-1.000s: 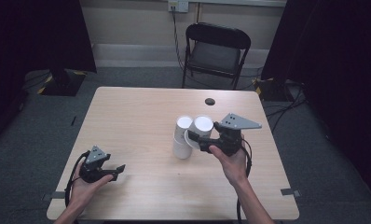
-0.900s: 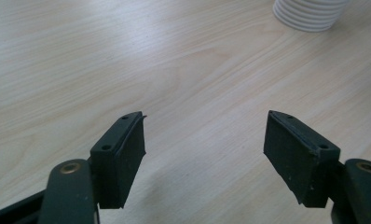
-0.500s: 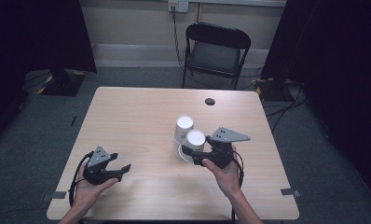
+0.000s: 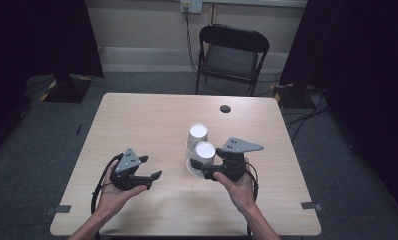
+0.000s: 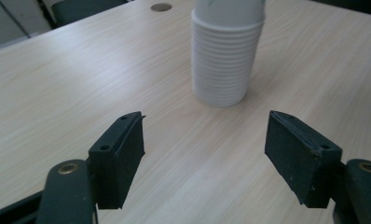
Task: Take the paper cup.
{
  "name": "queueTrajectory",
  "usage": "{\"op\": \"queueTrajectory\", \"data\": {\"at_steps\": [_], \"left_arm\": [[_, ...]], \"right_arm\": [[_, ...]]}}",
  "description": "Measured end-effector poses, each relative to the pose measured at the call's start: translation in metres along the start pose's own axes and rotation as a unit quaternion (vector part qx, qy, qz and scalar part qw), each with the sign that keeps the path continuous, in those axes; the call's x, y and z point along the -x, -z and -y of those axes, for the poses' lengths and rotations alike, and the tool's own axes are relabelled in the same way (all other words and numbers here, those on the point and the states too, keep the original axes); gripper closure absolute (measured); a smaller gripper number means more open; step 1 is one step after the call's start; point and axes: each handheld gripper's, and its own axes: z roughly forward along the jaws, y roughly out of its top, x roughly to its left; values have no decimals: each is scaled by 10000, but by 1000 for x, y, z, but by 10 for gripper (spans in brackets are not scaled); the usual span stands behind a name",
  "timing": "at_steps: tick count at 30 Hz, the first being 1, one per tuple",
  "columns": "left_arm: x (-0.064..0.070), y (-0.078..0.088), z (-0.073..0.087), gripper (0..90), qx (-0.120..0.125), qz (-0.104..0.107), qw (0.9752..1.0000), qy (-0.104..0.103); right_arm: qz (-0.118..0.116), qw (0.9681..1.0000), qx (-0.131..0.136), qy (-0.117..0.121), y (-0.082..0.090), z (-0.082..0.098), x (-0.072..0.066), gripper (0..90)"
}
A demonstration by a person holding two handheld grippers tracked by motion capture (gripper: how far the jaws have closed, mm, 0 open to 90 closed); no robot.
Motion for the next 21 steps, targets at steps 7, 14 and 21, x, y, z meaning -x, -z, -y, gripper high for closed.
{"op": "queueTrajectory", "data": {"at_steps": [7, 14, 21], "left_arm": [[14, -10, -8, 352, 313, 338, 9989, 69], [32, -20, 0, 343, 314, 718, 9969, -66], [41, -23, 6, 330, 364, 848, 9956, -164]], "right_arm": [[-184, 9997, 8, -178, -6, 11, -3, 348], [-394, 9989, -79, -221, -16, 14, -11, 348], [-484, 9983, -337, -37, -24, 23, -24, 348]]}}
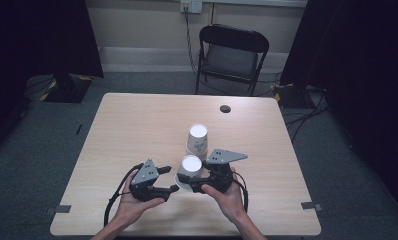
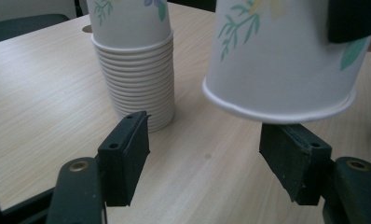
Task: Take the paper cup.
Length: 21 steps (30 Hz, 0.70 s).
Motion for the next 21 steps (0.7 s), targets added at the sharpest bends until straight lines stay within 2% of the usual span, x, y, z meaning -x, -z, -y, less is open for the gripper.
{"op": "queueTrajectory", "data": {"at_steps": [5, 10, 11, 14, 16, 21], "left_arm": [[3, 2, -1, 334, 100, -51, 9999, -63], [5, 3, -1, 359, 224, -71, 9996, -128], [6, 1, 0, 400, 312, -31, 9994, -110], [6, 1, 1, 419, 348, -44, 9993, -129], [8, -1, 1, 425, 382, -84, 9990, -212], [10, -2, 2, 477, 385, -93, 9987, -316]], "right_arm": [[-45, 10000, 33, -22, 0, 0, 0, 349], [-119, 9995, 103, -256, 2, 1, 5, 348], [-141, 9991, 117, -375, 2, 2, 7, 350], [-143, 9988, 113, -461, 2, 2, 9, 351], [-290, 9977, 139, -593, 1, 2, 9, 351], [-466, 9968, 111, -642, -3, 2, 4, 350]]}}
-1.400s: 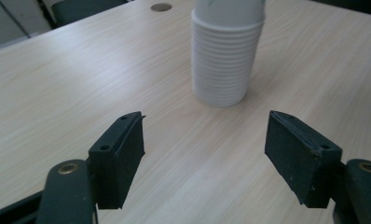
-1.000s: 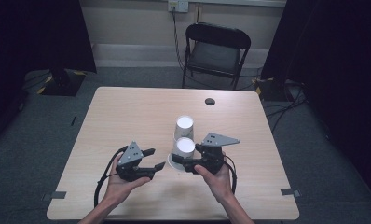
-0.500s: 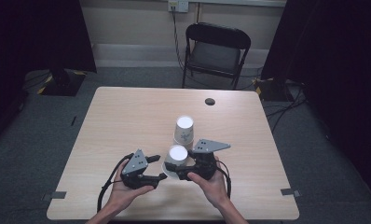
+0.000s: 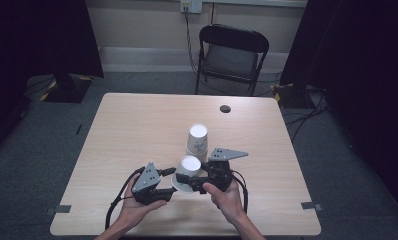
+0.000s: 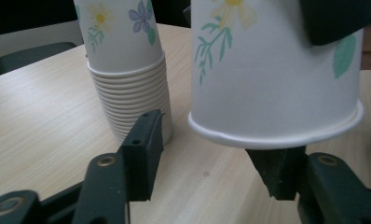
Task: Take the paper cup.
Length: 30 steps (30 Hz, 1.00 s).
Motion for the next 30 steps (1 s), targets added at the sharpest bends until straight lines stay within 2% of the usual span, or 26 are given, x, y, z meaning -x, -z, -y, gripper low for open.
{"op": "queueTrajectory", "data": {"at_steps": [6, 9, 12, 13, 15, 16, 21, 23, 24, 28, 30], "left_arm": [[0, 2, -1, 542, 105, -74, 9999, 0], [2, 5, -2, 562, 250, -197, 9995, -33], [2, 6, -1, 594, 226, -246, 9993, -173], [2, 6, -1, 633, 226, -246, 9993, -173], [3, 6, -2, 652, 219, -249, 9993, -188], [4, 6, -2, 682, 202, -245, 9993, -187], [3, 6, -2, 695, 254, -229, 9993, -157], [3, 7, -2, 665, 257, -211, 9993, -183], [4, 6, -2, 647, 306, -220, 9991, -175], [5, 8, -3, 649, 324, -204, 9989, -258], [5, 9, -3, 648, 343, -247, 9989, -226]], "right_arm": [[-126, 9999, 19, -102, -2, 0, 0, 349], [-131, 9997, 9, -194, 0, 0, 5, 344], [-144, 9995, -25, -290, -1, 2, 6, 346], [-144, 9995, -25, -290, -1, 2, 6, 346], [-167, 9992, -24, -363, -2, 3, 8, 346], [-200, 9988, -8, -453, -3, 3, 9, 344], [-253, 9983, -27, -534, -2, 4, 12, 344], [-280, 9980, -15, -574, -2, 4, 12, 345], [-339, 9971, 31, -680, -1, 4, 13, 346], [-312, 9972, 97, -677, 3, 1, 15, 347], [-245, 9975, 109, -659, 6, 1, 15, 348]]}}
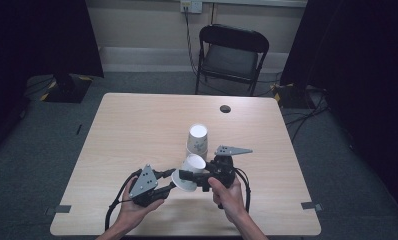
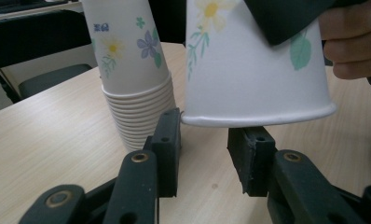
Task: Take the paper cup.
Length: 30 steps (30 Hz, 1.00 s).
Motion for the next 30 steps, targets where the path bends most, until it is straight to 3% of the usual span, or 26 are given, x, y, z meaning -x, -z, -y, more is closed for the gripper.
{"op": "queueTrajectory", "data": {"at_steps": [2, 9, 13, 16, 24, 30], "left_arm": [[-1, 1, 0, 648, 29, -17, 10000, -33], [6, -1, -2, 676, -88, -70, 9994, -320], [5, 2, -4, 749, -69, -146, 9994, -319], [5, 1, -4, 781, -209, -195, 9990, -352], [2, 2, -5, 843, -254, -180, 9993, -214], [-1, 1, -3, 850, -349, 39, 9994, -38]], "right_arm": [[42, 10000, -28, 23, 0, 0, 1, 348], [-223, 9993, -231, -187, -4, 1, 1, 350], [-294, 9990, -202, -268, -4, 0, 2, 348], [-337, 9984, -230, -385, -6, 2, 3, 331], [-118, 9998, -73, -160, -5, 2, 1, 259], [44, 9999, -33, 87, -3, 1, 0, 219]]}}
